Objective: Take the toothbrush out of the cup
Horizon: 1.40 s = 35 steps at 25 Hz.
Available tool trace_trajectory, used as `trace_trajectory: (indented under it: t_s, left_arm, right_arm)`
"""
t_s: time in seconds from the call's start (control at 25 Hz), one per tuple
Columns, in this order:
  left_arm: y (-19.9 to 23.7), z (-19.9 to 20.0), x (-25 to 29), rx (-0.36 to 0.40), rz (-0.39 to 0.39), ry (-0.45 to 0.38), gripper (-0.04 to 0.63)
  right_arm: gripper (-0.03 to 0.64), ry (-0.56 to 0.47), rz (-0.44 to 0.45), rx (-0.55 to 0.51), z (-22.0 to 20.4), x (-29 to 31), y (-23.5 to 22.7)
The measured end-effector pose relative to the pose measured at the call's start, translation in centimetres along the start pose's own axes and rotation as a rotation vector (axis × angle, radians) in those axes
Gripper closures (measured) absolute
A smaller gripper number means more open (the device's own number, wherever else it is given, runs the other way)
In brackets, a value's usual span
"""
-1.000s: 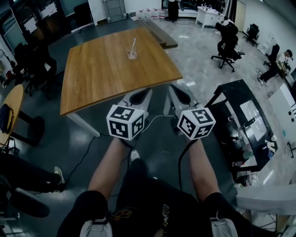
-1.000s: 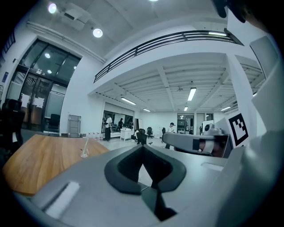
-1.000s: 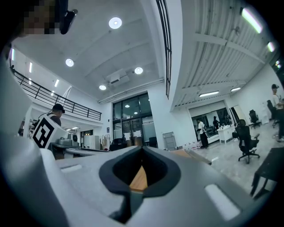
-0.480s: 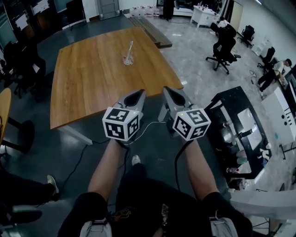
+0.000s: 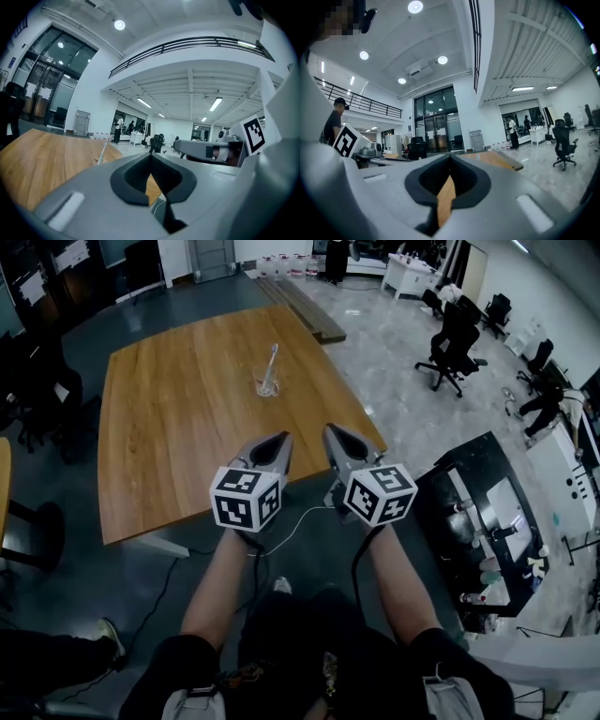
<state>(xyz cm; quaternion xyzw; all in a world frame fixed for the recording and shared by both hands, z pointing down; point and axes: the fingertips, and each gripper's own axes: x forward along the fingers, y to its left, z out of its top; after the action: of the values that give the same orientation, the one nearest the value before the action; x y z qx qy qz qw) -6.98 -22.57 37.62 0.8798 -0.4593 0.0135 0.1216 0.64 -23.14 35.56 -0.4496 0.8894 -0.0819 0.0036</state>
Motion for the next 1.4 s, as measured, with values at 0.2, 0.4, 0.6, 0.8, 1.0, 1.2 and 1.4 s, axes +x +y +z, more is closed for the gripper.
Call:
trace_trajectory:
  t_s: [0.2, 0.4, 0.6, 0.8, 1.0, 1.2, 1.4]
  left_arm:
    - [3.4, -0.3, 2.7, -0.008, 0.031, 0.014, 0.588]
    - [6.9, -1.1, 5.6, -0.014, 0.087, 0.030, 0.588]
    - [10.9, -0.8, 9.5, -0.031, 0.174, 0.043, 0.588]
    - [14.6, -1.1, 13.3, -0.082, 0.278, 0.065, 0.589]
    - [19.4, -2.1, 17.2, -0.128, 0.361, 0.093, 0.589]
    - [22.6, -4.2, 19.9, -0.171, 0.443, 0.133, 0.588]
    - [24.3, -5.2, 21.7, -0.191, 0.489, 0.165, 0.589]
  right_arm:
    - [0.615, 0.022, 0.030, 0.015, -1.0, 4.8, -2.0]
    - [0.615, 0.051, 0.082, 0.029, -2.7, 10.5, -4.1]
    - [0.614, 0.088, 0.156, 0.043, -3.3, 16.5, -7.0]
    - [0.614, 0.149, 0.207, 0.062, -4.2, 22.7, -10.8]
    - [0.592, 0.239, 0.250, 0.055, -6.6, 30.0, -14.2]
    - [0.548, 0.332, 0.299, 0.039, -10.4, 35.6, -16.9]
    - [0.503, 0.394, 0.330, 0.060, -13.0, 39.8, -18.7]
